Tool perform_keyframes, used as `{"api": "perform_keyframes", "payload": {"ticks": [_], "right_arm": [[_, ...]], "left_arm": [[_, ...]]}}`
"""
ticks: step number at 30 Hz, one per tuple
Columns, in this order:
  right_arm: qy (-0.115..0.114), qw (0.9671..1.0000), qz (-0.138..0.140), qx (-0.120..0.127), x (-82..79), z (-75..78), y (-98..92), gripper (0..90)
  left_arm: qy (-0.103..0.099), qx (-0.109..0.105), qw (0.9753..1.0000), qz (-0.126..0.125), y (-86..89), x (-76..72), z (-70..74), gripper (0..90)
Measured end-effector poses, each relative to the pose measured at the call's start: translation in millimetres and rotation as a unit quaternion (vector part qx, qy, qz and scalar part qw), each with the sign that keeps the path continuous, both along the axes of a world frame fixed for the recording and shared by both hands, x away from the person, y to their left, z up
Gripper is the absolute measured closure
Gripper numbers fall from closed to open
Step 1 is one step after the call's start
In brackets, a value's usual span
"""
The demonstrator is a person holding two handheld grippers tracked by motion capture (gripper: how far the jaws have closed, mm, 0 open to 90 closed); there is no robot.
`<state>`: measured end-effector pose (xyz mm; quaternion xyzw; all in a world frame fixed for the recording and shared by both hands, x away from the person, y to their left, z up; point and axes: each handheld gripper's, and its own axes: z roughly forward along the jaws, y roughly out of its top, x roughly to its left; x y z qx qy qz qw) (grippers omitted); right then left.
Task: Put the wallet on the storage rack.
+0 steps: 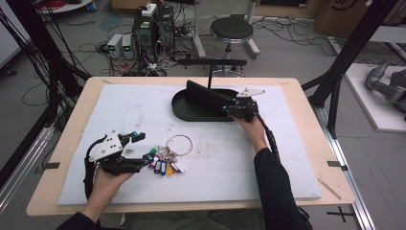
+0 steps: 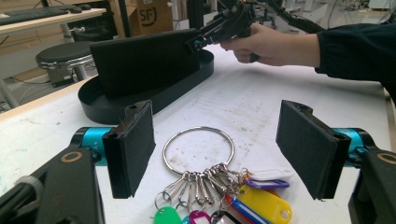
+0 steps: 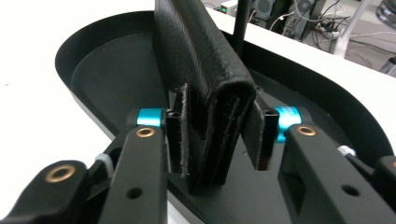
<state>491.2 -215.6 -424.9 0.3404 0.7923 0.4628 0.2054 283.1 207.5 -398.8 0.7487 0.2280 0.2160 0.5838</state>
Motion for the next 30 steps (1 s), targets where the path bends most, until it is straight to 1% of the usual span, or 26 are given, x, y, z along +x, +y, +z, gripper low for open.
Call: {"api": "perform_keyframes", "payload": {"ticks": [4, 6, 7, 9, 10, 11, 14, 16, 18, 21, 23, 24, 27, 30], "right_arm": [[-0.009, 0.9998, -0.005, -0.014, -1.6, 2.6, 0.6, 56.9], [-0.017, 0.9996, -0.009, -0.018, -2.8, 4.6, 0.9, 51.9], [-0.017, 0.9996, -0.009, -0.018, -2.8, 4.6, 0.9, 51.9], [-0.019, 0.9996, -0.012, -0.016, -3.9, 6.5, 0.3, 48.5], [-0.022, 0.9995, -0.017, -0.018, -4.4, 7.5, 0.0, 47.1], [-0.020, 0.9995, -0.019, -0.015, -5.4, 8.7, -0.5, 46.8], [-0.025, 0.9992, -0.025, -0.017, -7.4, 12.6, -4.3, 43.4], [-0.026, 0.9992, -0.027, -0.014, -9.6, 15.5, -7.5, 43.0], [-0.031, 0.9991, -0.026, -0.014, -11.5, 18.3, -10.9, 40.8], [-0.034, 0.9990, -0.027, -0.009, -17.7, 25.4, -18.1, 38.2], [-0.032, 0.9993, -0.022, -0.001, -23.0, 30.0, -22.5, 36.9], [-0.033, 0.9993, -0.021, -0.003, -25.7, 31.9, -24.2, 36.3], [-0.041, 0.9991, -0.004, -0.007, -40.2, 39.3, -30.2, 35.6], [-0.045, 0.9990, 0.004, -0.002, -54.1, 44.2, -39.2, 33.5]], "left_arm": [[0.001, 0.003, 1.0000, 0.000, -0.2, 1.0, -0.6, 27.9], [0.002, 0.003, 1.0000, -0.001, -0.4, 1.2, -1.0, 27.9], [0.002, 0.004, 1.0000, -0.001, -0.4, 1.3, -1.0, 27.9], [0.002, 0.003, 1.0000, 0.000, -0.8, 1.2, -0.9, 27.9], [0.001, 0.003, 1.0000, 0.000, -0.8, 1.2, -0.7, 27.9], [0.002, 0.003, 1.0000, -0.001, -0.8, 1.2, -0.7, 27.9], [0.001, 0.004, 1.0000, -0.001, -0.5, 1.7, -0.7, 27.9], [0.001, 0.005, 1.0000, -0.001, -0.4, 2.1, -0.6, 27.9], [0.001, 0.003, 1.0000, -0.001, -0.9, 2.4, -0.7, 27.9], [0.001, 0.004, 1.0000, -0.002, -1.4, 3.6, -0.5, 27.9], [0.002, 0.004, 1.0000, -0.003, -2.3, 4.5, -0.6, 27.9], [0.001, 0.005, 1.0000, -0.005, -2.6, 5.4, -0.6, 27.9], [0.003, 0.006, 1.0000, -0.005, -4.4, 7.7, -0.7, 27.9], [0.004, 0.007, 1.0000, -0.005, -6.3, 10.8, -0.9, 27.9]]}}
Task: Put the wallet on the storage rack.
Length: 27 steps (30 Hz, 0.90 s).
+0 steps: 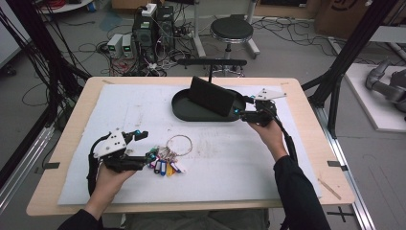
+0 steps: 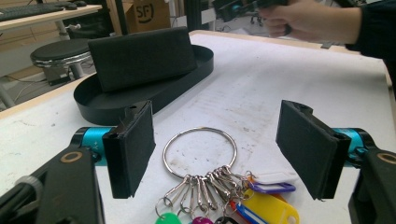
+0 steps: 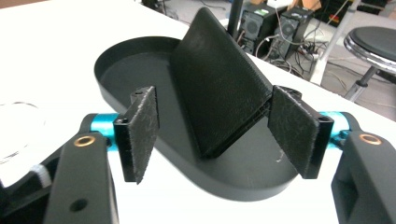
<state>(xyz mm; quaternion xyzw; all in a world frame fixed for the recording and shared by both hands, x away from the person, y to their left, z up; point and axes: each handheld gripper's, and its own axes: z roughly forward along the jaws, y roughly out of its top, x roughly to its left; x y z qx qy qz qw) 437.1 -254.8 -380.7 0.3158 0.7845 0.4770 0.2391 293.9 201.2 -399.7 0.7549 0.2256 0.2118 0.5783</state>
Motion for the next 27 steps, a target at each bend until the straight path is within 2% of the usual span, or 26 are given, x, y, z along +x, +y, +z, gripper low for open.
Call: {"api": "perform_keyframes", "payload": {"ticks": [6, 14, 20, 22, 27], "right_arm": [[0.000, 0.9996, 0.007, 0.027, -23.9, 7.4, -25.6, 30.1], [-0.003, 0.9985, -0.008, 0.055, -55.4, 7.6, -55.5, 26.6], [-0.008, 0.9975, -0.020, 0.068, -73.5, 3.2, -68.7, 24.7], [-0.006, 0.9971, -0.030, 0.069, -77.7, 0.9, -71.4, 22.6], [-0.002, 0.9946, -0.051, 0.090, -87.1, -8.7, -80.5, 22.8]], "left_arm": [[0.006, 0.003, 1.0000, 0.000, -2.5, 8.2, -1.1, 27.6], [0.025, 0.003, 0.9996, 0.011, -1.7, 25.7, -7.5, 27.2], [0.034, 0.012, 0.9987, 0.036, 2.3, 36.4, -12.6, 25.9], [0.038, 0.010, 0.9982, 0.046, 4.5, 37.4, -13.0, 25.0], [0.034, 0.013, 0.9975, 0.061, 9.2, 36.0, -11.4, 25.0]]}}
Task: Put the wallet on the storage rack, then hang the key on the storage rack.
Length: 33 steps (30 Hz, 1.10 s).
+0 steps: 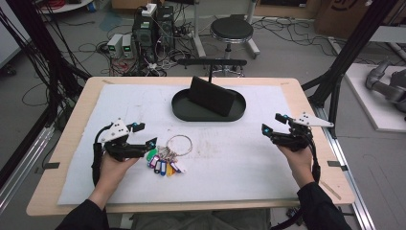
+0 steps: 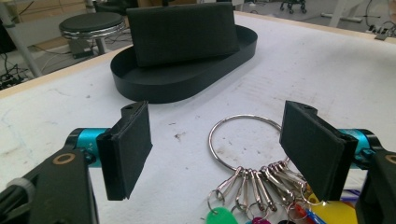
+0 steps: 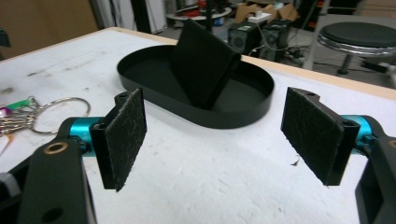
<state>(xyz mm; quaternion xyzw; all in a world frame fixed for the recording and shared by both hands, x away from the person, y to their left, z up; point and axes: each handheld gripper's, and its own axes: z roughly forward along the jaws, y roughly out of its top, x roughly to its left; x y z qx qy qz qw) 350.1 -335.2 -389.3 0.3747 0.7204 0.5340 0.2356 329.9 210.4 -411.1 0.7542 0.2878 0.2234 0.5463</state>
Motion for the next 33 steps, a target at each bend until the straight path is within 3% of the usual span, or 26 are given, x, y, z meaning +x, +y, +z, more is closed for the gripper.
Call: {"api": "perform_keyframes", "payload": {"ticks": [5, 12, 25, 33], "right_arm": [[0.002, 0.9996, -0.018, 0.022, -5.0, -4.8, -7.8, 24.1], [-0.006, 0.9993, -0.030, 0.020, -6.7, -3.8, -8.8, 24.5], [-0.020, 0.9988, -0.042, 0.013, -6.0, -3.3, -8.5, 24.5], [-0.008, 0.9990, -0.041, 0.018, -5.2, -4.0, -11.4, 24.5]], "left_arm": [[-0.004, 0.003, 1.0000, 0.003, 0.8, -2.7, 1.6, 25.0], [0.000, 0.003, 1.0000, 0.005, 2.7, -2.3, 0.5, 25.0], [-0.011, 0.000, 0.9999, 0.005, 1.4, -8.1, 4.8, 25.0], [0.007, -0.009, 0.9998, -0.014, -4.4, -3.1, 11.3, 25.0]]}}
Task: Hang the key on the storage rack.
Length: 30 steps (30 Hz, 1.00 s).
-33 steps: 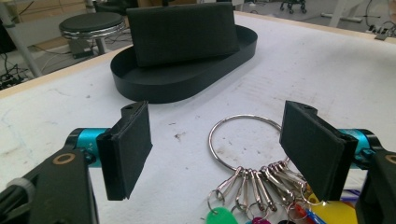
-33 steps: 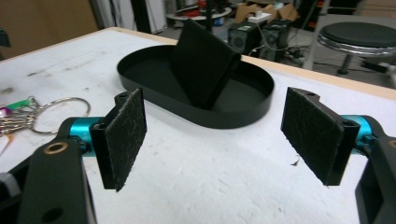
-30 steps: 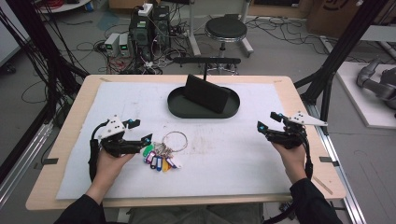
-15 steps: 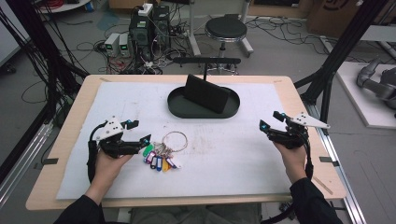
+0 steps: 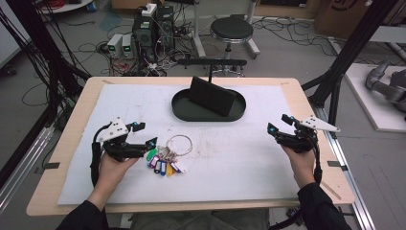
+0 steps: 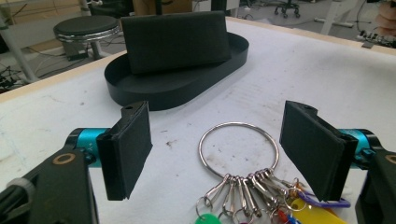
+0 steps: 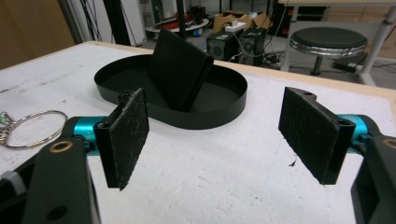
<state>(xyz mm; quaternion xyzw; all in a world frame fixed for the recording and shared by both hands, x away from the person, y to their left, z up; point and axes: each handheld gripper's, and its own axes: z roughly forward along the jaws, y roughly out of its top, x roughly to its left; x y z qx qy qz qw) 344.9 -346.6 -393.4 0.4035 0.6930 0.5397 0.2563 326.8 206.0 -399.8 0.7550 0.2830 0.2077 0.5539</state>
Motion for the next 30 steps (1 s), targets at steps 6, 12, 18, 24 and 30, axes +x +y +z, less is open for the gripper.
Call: {"api": "perform_keyframes", "payload": {"ticks": [6, 12, 18, 24, 30], "right_arm": [[0.009, 0.9998, 0.015, 0.001, -0.3, -0.3, -1.3, 24.5], [0.004, 0.9996, 0.021, -0.019, -2.5, -0.6, -1.7, 22.5], [0.006, 0.9996, 0.017, -0.022, -3.5, -1.3, -5.9, 22.1], [0.010, 0.9996, 0.013, -0.024, -2.0, -3.2, -7.0, 22.2], [0.011, 0.9995, 0.016, -0.024, -1.1, -3.9, -6.4, 22.3]], "left_arm": [[0.009, 0.002, 0.9999, -0.005, -7.0, 5.3, 5.7, 24.8], [0.017, 0.006, 0.9998, -0.009, -17.3, 18.0, 11.2, 26.9], [0.033, 0.016, 0.9992, -0.016, -33.5, 33.0, 11.9, 28.9], [0.047, 0.023, 0.9984, -0.019, -46.3, 41.5, 7.7, 31.1], [0.060, 0.032, 0.9975, -0.020, -50.8, 47.2, 2.2, 35.3]]}}
